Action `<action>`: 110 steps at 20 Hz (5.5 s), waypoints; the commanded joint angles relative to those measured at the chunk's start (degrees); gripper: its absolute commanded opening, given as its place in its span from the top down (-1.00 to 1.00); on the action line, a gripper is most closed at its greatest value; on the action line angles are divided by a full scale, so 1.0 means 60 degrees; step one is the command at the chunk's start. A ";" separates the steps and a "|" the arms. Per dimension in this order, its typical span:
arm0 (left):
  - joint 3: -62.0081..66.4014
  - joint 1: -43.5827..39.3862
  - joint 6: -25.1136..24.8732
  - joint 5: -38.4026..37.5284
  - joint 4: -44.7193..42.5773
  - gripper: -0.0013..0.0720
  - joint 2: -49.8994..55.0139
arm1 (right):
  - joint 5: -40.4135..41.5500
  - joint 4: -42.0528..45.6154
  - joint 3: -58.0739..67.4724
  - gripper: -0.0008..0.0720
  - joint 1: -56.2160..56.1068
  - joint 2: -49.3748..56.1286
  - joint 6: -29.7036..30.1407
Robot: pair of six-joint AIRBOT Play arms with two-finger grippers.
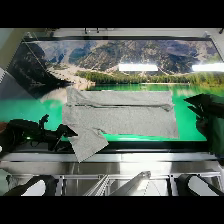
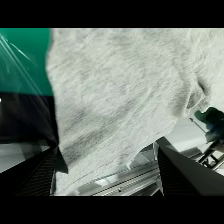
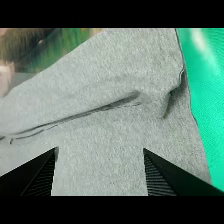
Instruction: Fold the shirts.
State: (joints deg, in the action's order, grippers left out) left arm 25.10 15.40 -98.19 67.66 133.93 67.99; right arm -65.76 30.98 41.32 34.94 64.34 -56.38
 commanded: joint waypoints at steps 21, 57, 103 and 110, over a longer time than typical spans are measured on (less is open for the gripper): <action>-0.0091 -0.0463 -0.1665 -0.1053 0.1362 0.90 -0.0015 | -0.0025 0.4127 -0.2014 -0.68 0.1402 -0.0004 -0.3428; 0.1989 0.0076 -0.2630 0.2583 0.1406 0.90 -0.0025 | -0.3082 0.0124 -0.0827 0.94 0.2535 0.0838 -0.0193; 1.2950 -0.0415 -0.0284 0.5042 0.0656 -0.98 0.7242 | 0.1468 -0.1865 0.1574 -0.16 -0.0401 0.3916 0.1490; 1.3318 -0.0780 -0.0055 0.5184 0.0594 0.65 0.6393 | 0.1122 0.1971 0.2594 -0.82 -0.0736 0.4444 -0.0583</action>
State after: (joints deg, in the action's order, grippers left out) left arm 104.20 11.88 -98.94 97.80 137.78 108.05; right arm -57.84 35.68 55.40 31.46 89.23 -56.45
